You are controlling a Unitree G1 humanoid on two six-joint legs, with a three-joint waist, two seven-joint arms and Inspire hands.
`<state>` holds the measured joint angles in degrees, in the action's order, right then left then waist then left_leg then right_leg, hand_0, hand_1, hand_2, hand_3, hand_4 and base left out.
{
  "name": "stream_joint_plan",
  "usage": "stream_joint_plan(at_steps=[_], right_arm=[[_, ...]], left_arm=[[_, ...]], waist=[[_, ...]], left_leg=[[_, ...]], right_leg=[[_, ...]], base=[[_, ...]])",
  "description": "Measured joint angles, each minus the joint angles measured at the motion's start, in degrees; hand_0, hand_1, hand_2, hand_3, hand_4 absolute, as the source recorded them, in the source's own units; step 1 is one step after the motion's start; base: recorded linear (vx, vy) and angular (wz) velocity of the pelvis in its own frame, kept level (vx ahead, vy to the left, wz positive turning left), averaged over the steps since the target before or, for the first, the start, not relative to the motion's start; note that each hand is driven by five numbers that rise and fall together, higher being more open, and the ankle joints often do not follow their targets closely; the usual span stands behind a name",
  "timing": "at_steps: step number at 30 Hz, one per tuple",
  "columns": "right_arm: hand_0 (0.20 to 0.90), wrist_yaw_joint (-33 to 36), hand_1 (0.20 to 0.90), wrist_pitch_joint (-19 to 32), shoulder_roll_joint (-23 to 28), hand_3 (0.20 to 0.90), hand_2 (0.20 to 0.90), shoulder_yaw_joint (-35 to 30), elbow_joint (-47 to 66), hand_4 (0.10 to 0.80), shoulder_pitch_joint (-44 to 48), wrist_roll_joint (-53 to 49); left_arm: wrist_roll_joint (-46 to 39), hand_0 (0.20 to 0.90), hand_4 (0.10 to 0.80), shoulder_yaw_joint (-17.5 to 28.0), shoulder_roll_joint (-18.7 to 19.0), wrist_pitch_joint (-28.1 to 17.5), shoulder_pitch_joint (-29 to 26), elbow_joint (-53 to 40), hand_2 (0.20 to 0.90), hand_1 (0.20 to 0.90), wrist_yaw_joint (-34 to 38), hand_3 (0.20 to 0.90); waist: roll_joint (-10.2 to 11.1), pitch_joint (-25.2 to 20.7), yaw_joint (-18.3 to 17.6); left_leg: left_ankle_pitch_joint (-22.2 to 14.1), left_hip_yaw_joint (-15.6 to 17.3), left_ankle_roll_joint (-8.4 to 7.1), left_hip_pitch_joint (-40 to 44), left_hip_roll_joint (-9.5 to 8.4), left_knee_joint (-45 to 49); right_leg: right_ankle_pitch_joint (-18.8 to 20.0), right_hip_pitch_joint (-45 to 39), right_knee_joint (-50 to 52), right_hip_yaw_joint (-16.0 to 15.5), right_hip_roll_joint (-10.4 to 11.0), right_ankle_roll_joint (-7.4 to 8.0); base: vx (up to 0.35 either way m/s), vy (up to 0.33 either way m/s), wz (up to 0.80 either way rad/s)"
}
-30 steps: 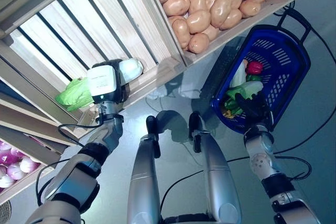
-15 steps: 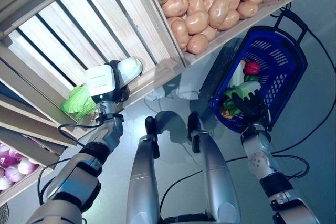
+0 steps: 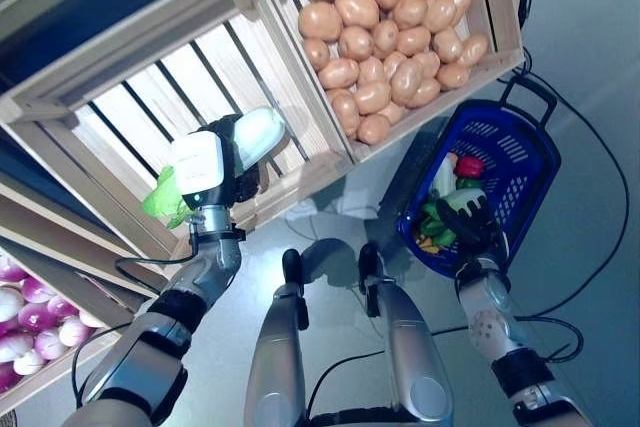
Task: Put vegetables into the basket
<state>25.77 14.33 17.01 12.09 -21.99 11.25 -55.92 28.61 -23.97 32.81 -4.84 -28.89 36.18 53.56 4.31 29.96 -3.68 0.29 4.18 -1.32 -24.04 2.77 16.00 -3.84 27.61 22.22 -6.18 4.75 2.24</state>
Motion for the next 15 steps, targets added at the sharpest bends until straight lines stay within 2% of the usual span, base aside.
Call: stream_joint_plan(at_steps=[2, 5, 8, 9, 10, 12, 15], right_arm=[[0.900, -0.26, 0.900, -0.18, -0.05, 0.900, 0.900, -0.18, 1.47, 0.800, -2.29, 1.71], [0.900, -0.73, 0.900, -0.43, -0.43, 0.900, 0.900, -0.81, 3.14, 0.800, -4.33, 2.34], [0.900, -1.16, 0.900, -0.82, -1.03, 0.900, 0.900, -0.94, 4.95, 0.800, -6.34, 4.41], [0.900, -1.76, 0.900, -1.60, -2.00, 0.900, 0.900, -2.47, 5.99, 0.800, -7.17, 5.61], [0.900, -1.83, 0.900, -1.61, -2.23, 0.900, 0.900, -2.95, 6.27, 0.800, -7.54, 6.06], [0.900, -2.20, 0.900, -1.93, -2.25, 0.900, 0.900, -4.74, 6.82, 0.800, -8.66, 6.06], [0.900, -2.37, 0.900, -2.30, -2.15, 0.900, 0.900, -5.17, 6.81, 0.800, -8.86, 7.89]], left_arm=[[0.04, 0.300, 0.400, 3.19, 0.06, -2.75, 5.08, -5.35, 0.300, 0.300, 0.92, 0.300], [0.09, 0.300, 0.400, 6.03, 0.18, -4.34, 8.69, -10.31, 0.300, 0.300, 1.68, 0.300], [-0.81, 0.300, 0.400, 9.68, -0.45, -7.19, 13.88, -15.00, 0.300, 0.300, 1.53, 0.300], [-2.87, 0.300, 0.400, 13.07, -1.73, -9.26, 17.20, -18.73, 0.300, 0.300, -0.20, 0.300], [-3.89, 0.300, 0.400, 13.82, -2.25, -10.15, 18.33, -19.96, 0.300, 0.300, -0.50, 0.300], [-9.66, 0.300, 0.400, 15.80, -3.99, -12.68, 20.66, -23.61, 0.300, 0.300, -6.25, 0.300], [-23.97, 0.300, 0.400, 16.95, -6.01, -16.61, 23.57, -27.75, 0.300, 0.300, -16.14, 0.300]], waist=[[-0.14, -0.06, 0.50], [-0.41, -0.11, 2.39], [-1.63, -0.65, 3.02], [-2.43, -0.86, 3.51], [-2.91, -1.11, 3.64], [-4.80, -1.93, 5.06], [-6.58, -5.09, 5.69]], left_leg=[[1.71, -0.62, 0.01, 4.76, -0.26, -4.97], [2.71, -0.62, 0.09, 7.35, -0.15, -8.13], [3.91, -1.12, 0.30, 10.53, -0.21, -11.71], [4.34, -1.21, 0.40, 12.34, -0.21, -13.49], [4.44, -1.28, 0.43, 12.99, -0.24, -14.04], [4.54, -1.98, 0.57, 15.58, -0.39, -15.93], [4.68, -2.60, 0.76, 16.63, -0.78, -17.58]], right_leg=[[0.47, -4.27, -3.45, -0.91, 0.12, 0.24], [0.78, -6.51, -5.79, -1.33, 0.17, 0.52], [1.50, -9.98, -9.11, -2.40, 0.15, 0.81], [2.01, -12.05, -11.11, -2.88, 0.09, 1.04], [2.30, -12.99, -12.06, -3.33, 0.07, 1.17], [3.09, -16.72, -15.59, -4.15, 0.00, 1.60], [3.88, -18.98, -18.97, -5.24, 0.08, 2.21]], base=[[0.066, 0.016, 0.15], [0.096, 0.010, 0.05], [0.077, 0.010, 0.12], [0.063, 0.008, 0.10], [0.086, 0.013, 0.14], [0.073, 0.009, 0.18], [0.092, 0.009, 0.14]])
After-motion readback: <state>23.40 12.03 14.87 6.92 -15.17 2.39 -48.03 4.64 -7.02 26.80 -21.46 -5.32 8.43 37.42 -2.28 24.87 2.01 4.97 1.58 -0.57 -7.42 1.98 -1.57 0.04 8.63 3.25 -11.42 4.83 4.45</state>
